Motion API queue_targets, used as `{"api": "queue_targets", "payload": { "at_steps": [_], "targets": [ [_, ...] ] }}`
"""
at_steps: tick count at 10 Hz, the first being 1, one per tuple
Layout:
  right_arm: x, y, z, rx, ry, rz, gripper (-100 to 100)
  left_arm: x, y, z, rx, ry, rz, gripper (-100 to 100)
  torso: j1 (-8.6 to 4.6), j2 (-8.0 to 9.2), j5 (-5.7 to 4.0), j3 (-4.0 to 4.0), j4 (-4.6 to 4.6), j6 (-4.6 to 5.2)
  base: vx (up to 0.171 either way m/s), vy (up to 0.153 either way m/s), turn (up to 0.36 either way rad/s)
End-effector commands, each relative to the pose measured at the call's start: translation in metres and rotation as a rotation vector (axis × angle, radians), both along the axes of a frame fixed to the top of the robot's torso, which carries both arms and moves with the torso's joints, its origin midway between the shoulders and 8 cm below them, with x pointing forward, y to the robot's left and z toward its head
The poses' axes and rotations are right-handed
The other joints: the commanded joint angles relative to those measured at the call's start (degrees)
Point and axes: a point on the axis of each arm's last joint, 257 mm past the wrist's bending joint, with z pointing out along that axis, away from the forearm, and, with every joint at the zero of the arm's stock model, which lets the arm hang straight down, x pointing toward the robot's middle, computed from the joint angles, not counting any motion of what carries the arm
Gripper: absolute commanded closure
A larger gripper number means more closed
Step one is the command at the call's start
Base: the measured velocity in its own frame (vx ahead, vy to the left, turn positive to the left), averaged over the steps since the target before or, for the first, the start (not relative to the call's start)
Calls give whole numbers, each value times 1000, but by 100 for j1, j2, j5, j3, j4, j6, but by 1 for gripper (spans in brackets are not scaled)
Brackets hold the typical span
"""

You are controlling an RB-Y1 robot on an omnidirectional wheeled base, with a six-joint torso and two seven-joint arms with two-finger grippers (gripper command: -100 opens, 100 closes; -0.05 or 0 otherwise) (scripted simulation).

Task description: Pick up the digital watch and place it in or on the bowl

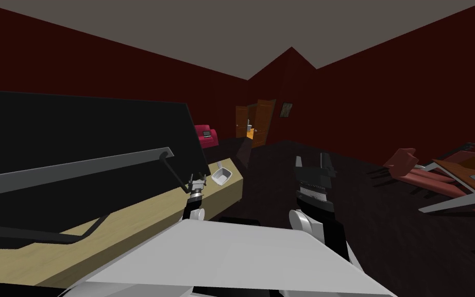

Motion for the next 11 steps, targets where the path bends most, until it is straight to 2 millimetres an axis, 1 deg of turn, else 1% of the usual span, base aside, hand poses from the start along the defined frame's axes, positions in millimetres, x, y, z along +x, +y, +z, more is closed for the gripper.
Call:
{"api": "queue_targets", "payload": {
  "at_steps": [1, 2, 3, 4, 6, 7, 8, 9, 11],
  "targets": [
    [0, 0, 0, 0, 0, 0, 0, -1, 10, -16, -53, 19, 22, -100, 0, 0, 0, 0, 0, 0, 66, -18, -34],
    [0, 0, 0, 0, 0, 0, 0, -3, 11, -25, -54, 39, 25, -100, -1, -5, 0, -3, -1, 0, 52, -7, -10],
    [0, 0, 0, 0, 0, 0, 0, -5, 18, -35, -88, 52, 41, -100, 3, -3, 0, -2, -1, -1, 49, -11, -23],
    [0, 0, 0, 0, 0, 0, 0, -6, 19, -39, -88, 61, 43, -100, 1, -2, 0, -1, -1, 0, 37, -10, -8],
    [0, 0, 0, 0, 0, 0, 0, -10, 32, -60, -152, 88, 76, -100, 2, 0, 0, 0, 0, 0, 56, -10, -23],
    [0, 0, 0, 0, 0, 0, 0, -12, 33, -67, -153, 103, 80, -100, 1, -4, 0, -3, -1, -1, 46, -10, -10],
    [0, 0, 0, 0, 0, 0, 0, -15, 39, -75, -183, 112, 95, -100, 2, 0, 0, -1, -1, -1, 38, -9, -17],
    [0, 0, 0, 0, 0, 0, 0, -16, 39, -80, -184, 123, 98, -100, 2, 2, 0, 1, 0, 0, 33, -7, -9],
    [0, 0, 0, 0, 0, 0, 0, -25, 51, -102, -238, 156, 132, -100, 4, 3, 0, 2, 1, -1, 47, -5, -20]
  ]
}}
